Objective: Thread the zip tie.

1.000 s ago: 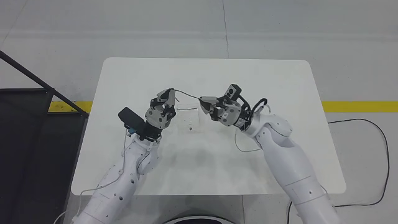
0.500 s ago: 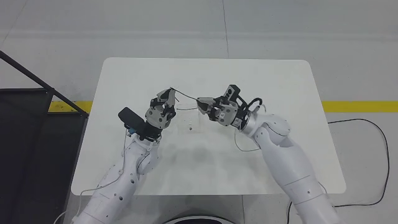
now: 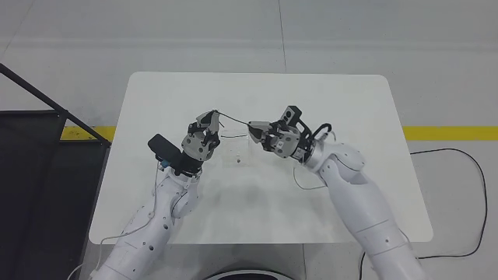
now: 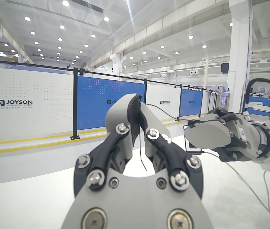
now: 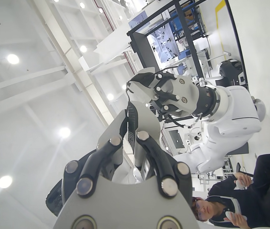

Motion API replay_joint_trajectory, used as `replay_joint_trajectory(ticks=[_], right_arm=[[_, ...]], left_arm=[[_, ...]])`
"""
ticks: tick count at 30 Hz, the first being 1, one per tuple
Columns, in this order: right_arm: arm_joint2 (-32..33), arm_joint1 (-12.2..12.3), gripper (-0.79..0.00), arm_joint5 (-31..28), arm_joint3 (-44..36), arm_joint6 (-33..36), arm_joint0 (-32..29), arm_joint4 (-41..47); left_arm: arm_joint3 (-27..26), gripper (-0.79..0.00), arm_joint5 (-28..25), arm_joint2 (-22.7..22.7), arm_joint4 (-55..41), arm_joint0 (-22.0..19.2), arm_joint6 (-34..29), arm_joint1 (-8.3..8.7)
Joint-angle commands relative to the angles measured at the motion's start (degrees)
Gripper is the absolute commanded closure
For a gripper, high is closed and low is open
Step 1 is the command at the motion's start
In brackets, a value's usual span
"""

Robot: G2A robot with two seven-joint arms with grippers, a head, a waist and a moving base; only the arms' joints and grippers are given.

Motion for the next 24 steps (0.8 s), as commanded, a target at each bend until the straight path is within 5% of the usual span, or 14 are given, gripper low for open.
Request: replay_joint_trajectory(ticks=[1,24], right_arm=[[0.27,0.07,0.0,-0.18,-0.03,0.82,-0.18,0.16],[1.04,0.13,0.0,0.07,0.11,1.27,-0.41,1.77]], left_arm=[[0.0,0.0,0.0,0.0,0.0,0.0,0.0,0.0],[0.0,0.0,0.0,0.0,0.0,0.0,0.0,0.0]])
